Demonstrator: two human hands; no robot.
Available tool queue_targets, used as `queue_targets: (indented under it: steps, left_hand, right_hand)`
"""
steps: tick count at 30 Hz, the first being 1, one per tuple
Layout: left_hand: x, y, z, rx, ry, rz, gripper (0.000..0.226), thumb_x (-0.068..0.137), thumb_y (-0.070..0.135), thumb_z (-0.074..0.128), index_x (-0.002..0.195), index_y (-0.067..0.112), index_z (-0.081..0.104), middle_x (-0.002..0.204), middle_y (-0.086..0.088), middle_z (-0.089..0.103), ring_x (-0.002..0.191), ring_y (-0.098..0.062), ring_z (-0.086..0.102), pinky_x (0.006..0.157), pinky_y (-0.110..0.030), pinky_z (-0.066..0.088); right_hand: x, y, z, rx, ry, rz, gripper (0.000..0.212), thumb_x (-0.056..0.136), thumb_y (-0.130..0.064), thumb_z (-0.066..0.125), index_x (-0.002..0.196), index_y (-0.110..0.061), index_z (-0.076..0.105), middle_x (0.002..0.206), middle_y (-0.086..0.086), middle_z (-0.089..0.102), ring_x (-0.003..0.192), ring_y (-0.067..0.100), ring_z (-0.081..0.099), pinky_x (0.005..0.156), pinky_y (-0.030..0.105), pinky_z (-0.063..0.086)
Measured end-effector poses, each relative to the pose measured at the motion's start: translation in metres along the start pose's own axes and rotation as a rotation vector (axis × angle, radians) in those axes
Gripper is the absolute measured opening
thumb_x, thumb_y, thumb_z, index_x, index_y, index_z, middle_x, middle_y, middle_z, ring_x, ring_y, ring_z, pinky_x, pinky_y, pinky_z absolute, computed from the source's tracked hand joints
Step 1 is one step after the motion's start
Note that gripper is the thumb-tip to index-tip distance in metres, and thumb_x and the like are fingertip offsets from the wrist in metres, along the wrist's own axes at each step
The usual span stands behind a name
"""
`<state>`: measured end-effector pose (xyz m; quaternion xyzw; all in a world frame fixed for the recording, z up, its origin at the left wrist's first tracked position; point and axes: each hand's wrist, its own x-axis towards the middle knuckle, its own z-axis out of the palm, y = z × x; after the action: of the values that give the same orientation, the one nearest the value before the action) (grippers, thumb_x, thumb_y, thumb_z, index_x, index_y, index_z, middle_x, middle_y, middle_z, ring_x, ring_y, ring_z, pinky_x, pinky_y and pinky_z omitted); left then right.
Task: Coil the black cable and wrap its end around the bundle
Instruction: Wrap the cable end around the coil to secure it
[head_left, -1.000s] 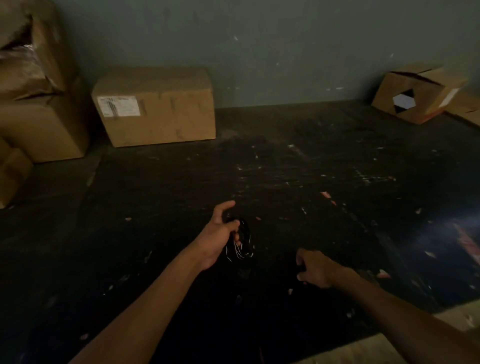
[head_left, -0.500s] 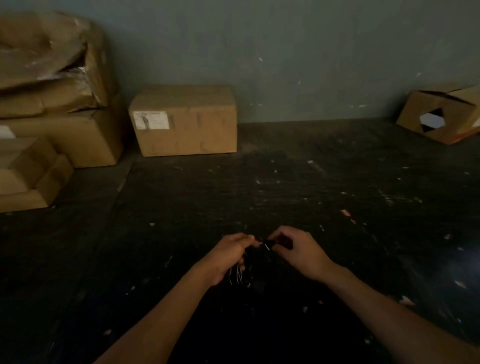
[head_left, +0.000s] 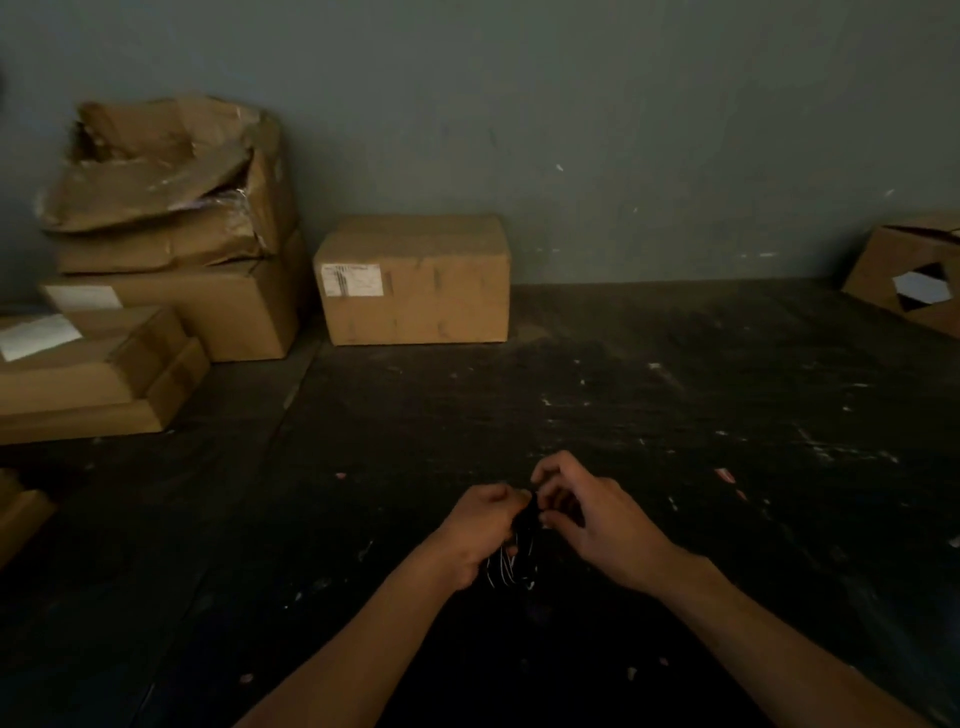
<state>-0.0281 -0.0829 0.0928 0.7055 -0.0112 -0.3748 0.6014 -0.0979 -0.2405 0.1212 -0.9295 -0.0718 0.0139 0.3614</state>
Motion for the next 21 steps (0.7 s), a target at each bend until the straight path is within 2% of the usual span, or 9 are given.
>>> queue_targets:
  steps: [5,8,10,12,13,16,18,21]
  left_hand:
    - [0.002,0.011,0.007,0.003,0.165,0.006,0.024,0.099,0.028,0.046,0.102,0.018,0.067,0.097,-0.008,0.069,0.078,-0.016,0.063,0.070,-0.031,0.052]
    - [0.004,0.020,0.012,-0.035,0.231,0.091,0.026,0.100,0.028,0.044,0.099,0.016,0.066,0.097,-0.010,0.069,0.079,-0.018,0.063,0.071,-0.032,0.053]
    - [0.005,0.027,0.018,-0.051,0.257,0.152,0.028,0.100,0.031,0.044,0.097,0.015,0.066,0.100,-0.013,0.068,0.084,-0.020,0.063,0.078,-0.037,0.053]
    - [0.000,0.035,0.024,-0.031,0.266,0.227,0.028,0.101,0.032,0.043,0.096,0.015,0.065,0.102,-0.011,0.067,0.089,-0.019,0.062,0.081,-0.039,0.051]
    - [-0.001,0.038,0.026,-0.016,0.268,0.274,0.027,0.101,0.031,0.042,0.095,0.016,0.064,0.099,-0.008,0.066,0.089,-0.016,0.061,0.078,-0.035,0.050]
    - [-0.002,0.043,0.030,0.043,0.288,0.419,0.026,0.101,0.029,0.043,0.092,0.015,0.064,0.096,-0.003,0.066,0.087,-0.013,0.061,0.079,-0.030,0.049]
    - [-0.001,0.043,0.034,0.090,0.281,0.503,0.024,0.100,0.028,0.045,0.094,0.016,0.065,0.101,-0.006,0.066,0.094,-0.015,0.062,0.083,-0.028,0.050]
    - [0.001,0.043,0.035,0.187,0.318,0.589,0.020,0.099,0.027,0.048,0.097,0.018,0.065,0.109,-0.003,0.059,0.098,-0.010,0.059,0.077,-0.015,0.047]
  right_hand:
    - [-0.003,-0.002,-0.004,0.022,-0.005,-0.056,0.044,0.091,-0.016,0.062,0.115,-0.046,0.040,0.100,-0.016,0.059,0.096,-0.009,0.057,0.076,0.010,0.049]
    - [-0.002,0.003,-0.005,0.124,0.026,-0.036,0.048,0.092,-0.012,0.060,0.122,-0.047,0.045,0.102,-0.020,0.056,0.097,-0.009,0.056,0.080,0.011,0.048]
    - [-0.001,0.012,-0.007,0.267,0.036,0.015,0.049,0.093,-0.009,0.057,0.119,-0.050,0.053,0.112,-0.016,0.058,0.100,-0.002,0.060,0.088,0.022,0.053]
    - [-0.001,0.020,-0.009,0.383,0.032,0.092,0.045,0.093,-0.006,0.056,0.105,-0.049,0.063,0.108,-0.002,0.062,0.093,0.013,0.066,0.086,0.036,0.057]
    - [0.000,0.022,-0.010,0.429,0.033,0.129,0.039,0.092,-0.007,0.057,0.099,-0.044,0.067,0.104,0.003,0.064,0.092,0.019,0.066,0.086,0.040,0.057]
    - [0.005,0.014,-0.015,0.726,0.068,0.238,0.011,0.091,-0.028,0.063,0.091,-0.028,0.074,0.098,0.004,0.069,0.093,0.022,0.066,0.084,0.042,0.053]
    - [0.009,0.008,-0.018,0.972,0.101,0.341,0.030,0.089,-0.045,0.058,0.095,-0.020,0.074,0.095,0.006,0.072,0.092,0.025,0.066,0.078,0.040,0.050]
    - [0.013,0.007,-0.017,1.160,0.085,0.452,0.046,0.089,-0.056,0.053,0.098,-0.016,0.074,0.088,0.008,0.074,0.088,0.026,0.065,0.073,0.037,0.044]
